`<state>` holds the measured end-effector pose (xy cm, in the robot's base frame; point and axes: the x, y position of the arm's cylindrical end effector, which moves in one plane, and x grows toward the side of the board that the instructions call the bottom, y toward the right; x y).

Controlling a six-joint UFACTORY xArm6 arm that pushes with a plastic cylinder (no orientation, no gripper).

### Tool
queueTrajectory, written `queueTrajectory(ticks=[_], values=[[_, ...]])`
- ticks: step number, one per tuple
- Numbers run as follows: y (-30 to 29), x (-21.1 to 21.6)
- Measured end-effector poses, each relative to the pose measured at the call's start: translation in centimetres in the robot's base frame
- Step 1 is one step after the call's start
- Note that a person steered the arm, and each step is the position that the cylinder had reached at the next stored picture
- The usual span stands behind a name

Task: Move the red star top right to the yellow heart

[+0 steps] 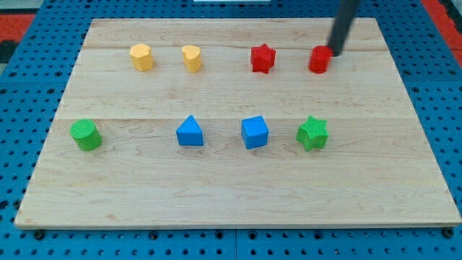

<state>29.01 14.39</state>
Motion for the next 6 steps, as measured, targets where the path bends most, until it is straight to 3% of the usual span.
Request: queueTrajectory(ticks=[1,2,3,5,6], values=[[-1.2,0.1],[4.7,2.1],[0.8,8.7],[-12.2,2.8],[-14.7,2.0]])
